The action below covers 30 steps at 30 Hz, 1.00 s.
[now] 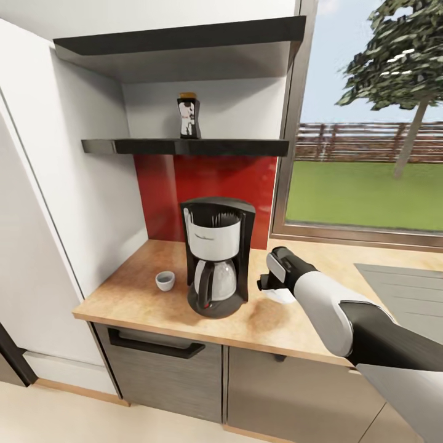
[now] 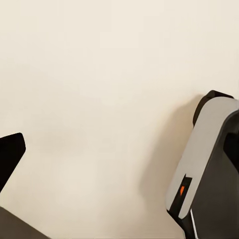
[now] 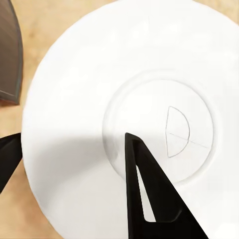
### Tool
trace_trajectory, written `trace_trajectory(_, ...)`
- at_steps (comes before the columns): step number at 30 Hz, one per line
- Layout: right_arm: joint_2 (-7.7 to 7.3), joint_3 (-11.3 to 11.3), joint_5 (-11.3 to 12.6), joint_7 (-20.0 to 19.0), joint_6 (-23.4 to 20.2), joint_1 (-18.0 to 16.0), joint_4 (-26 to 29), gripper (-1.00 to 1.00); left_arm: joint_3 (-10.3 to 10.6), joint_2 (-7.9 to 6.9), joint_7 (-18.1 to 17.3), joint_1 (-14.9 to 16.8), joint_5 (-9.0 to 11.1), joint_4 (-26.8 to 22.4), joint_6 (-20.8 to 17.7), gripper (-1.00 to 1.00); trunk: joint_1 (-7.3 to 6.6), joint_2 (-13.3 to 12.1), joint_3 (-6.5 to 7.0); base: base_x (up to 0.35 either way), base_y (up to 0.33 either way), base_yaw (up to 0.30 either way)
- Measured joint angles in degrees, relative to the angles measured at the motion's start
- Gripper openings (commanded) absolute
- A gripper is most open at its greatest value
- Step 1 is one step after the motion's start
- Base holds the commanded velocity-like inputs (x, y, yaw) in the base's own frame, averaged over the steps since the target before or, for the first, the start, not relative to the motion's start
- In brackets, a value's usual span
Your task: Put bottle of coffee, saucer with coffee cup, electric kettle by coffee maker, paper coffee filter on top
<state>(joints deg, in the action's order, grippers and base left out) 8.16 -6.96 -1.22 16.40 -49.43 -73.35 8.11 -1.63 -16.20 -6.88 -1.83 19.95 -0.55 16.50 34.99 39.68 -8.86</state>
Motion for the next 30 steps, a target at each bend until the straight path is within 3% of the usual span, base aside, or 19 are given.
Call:
trace_trajectory(13, 0.71, 0.0, -0.27, 0.0, 0.12, 0.0, -1.24, -1.0, -0.04, -0.05, 0.0, 0.02, 0.01, -0.01, 0.0, 1.0, 2.86, 5.22, -2.34, 0.0, 0.0, 0.0)
trace_trajectory(30, 0.58, 0.01, -0.36, 0.01, 0.41, -0.01, -1.5, -1.0, -0.06, -0.01, 0.0, 0.02, 0.02, -0.01, 0.0, 1.0, 6.6, 12.05, -5.4, 0.0, 0.0, 0.0)
